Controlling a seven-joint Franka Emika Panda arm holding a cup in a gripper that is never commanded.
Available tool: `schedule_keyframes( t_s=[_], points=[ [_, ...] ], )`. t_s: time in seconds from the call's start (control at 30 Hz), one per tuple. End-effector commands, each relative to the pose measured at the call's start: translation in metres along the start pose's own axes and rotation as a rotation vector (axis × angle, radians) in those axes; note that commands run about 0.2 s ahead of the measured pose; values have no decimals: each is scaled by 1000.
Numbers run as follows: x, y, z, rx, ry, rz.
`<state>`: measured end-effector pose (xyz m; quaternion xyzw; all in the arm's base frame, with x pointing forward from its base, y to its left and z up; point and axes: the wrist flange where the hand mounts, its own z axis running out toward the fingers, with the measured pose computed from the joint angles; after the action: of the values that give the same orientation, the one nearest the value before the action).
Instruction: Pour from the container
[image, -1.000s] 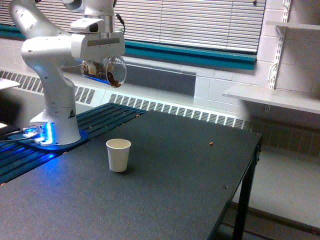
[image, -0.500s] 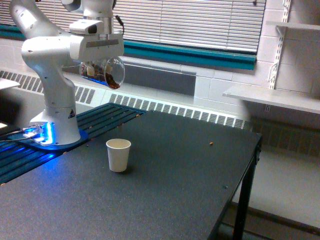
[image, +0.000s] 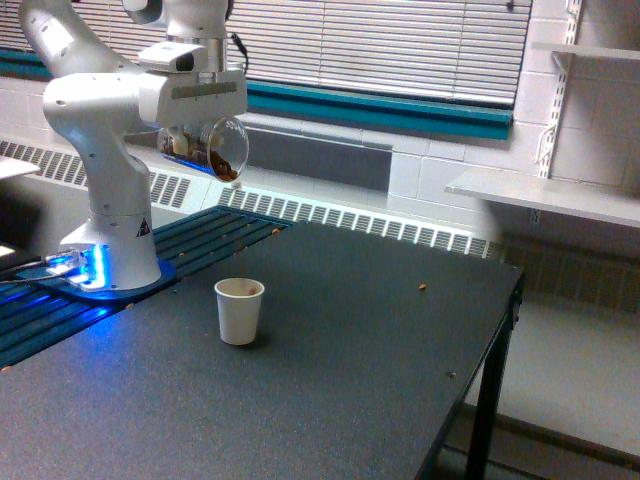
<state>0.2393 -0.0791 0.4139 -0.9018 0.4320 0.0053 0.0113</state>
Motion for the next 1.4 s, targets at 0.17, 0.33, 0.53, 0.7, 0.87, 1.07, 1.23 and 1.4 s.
schedule_keyframes(
  t_s=[0.17,0.33,0.53,0.7,0.87,1.07,1.23,1.4],
  points=[
    [-1,0,6,-17,-12,-13],
    [-1,-1,7,-21,-14,-13],
    [-2,-1,8,-25,-21,-14],
    [-3,-1,9,-29,-25,-15],
    [-3,0,9,-32,-25,-13],
    [-4,0,11,-38,-30,-15],
    [-5,2,14,-42,-41,-14],
    [-6,3,16,-45,-48,-14]
  ],
)
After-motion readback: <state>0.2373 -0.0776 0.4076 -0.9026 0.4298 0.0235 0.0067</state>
